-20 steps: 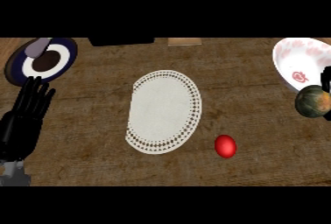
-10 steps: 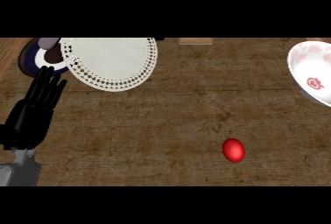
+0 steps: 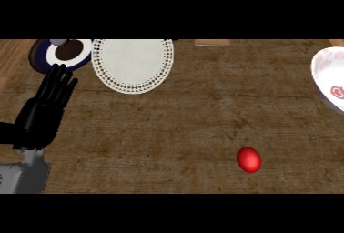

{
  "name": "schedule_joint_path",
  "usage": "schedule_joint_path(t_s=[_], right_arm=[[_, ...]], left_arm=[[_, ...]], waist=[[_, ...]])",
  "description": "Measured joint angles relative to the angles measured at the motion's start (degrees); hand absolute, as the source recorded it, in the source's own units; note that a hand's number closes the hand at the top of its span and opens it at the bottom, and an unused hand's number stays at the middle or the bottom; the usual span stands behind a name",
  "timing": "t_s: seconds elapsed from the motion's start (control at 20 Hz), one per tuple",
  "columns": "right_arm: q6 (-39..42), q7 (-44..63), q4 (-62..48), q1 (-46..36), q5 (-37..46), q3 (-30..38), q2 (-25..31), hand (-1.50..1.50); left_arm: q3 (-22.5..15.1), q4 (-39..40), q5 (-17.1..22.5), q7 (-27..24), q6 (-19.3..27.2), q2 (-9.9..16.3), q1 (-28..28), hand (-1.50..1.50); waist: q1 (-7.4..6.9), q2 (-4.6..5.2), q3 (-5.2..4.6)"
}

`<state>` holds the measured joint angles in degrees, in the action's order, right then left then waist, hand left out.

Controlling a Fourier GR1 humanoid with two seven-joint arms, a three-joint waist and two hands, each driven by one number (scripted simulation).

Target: Pick the squash from the placemat and place it in the bowl

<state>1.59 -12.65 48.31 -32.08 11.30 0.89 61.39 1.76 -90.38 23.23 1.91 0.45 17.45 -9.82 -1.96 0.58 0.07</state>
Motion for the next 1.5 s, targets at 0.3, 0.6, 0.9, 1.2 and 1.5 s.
schedule_joint_path(t_s=[0.3, 0.6, 0.9, 1.2, 1.5], right_arm=[[-1.9, -5.8, -15.5, -9.5, 5.8, -1.1, -4.0, 1.50], [-2.8, -6.5, -26.1, -14.7, 11.7, -4.2, -7.4, 1.50], [2.1, -5.9, -34.3, -17.1, 12.3, -4.2, -10.3, -1.50], [6.3, -12.4, -37.5, -19.2, 8.9, -0.4, -11.6, -1.50], [9.9, -15.9, -40.7, -21.4, -0.9, 9.7, -10.9, -1.50]], left_arm=[[-0.3, 0.9, -0.5, -0.5, -1.0, -0.6, -0.5, 0.00], [-0.5, 2.0, -0.8, -0.7, -1.6, -0.8, -2.3, 0.00], [-0.7, 1.5, -0.8, -0.4, -1.9, -0.9, -2.8, 0.00], [-0.7, 1.5, -1.1, -1.3, -1.8, -1.7, -2.0, 0.00], [-0.3, 1.6, -0.9, -1.3, -1.8, -1.6, -1.7, 0.00]], waist=[[-1.12, 0.39, 0.05], [-2.54, 1.06, 0.14], [-3.36, 1.52, 0.29], [-3.15, 1.50, 0.42], [-2.44, 1.43, 0.52]])
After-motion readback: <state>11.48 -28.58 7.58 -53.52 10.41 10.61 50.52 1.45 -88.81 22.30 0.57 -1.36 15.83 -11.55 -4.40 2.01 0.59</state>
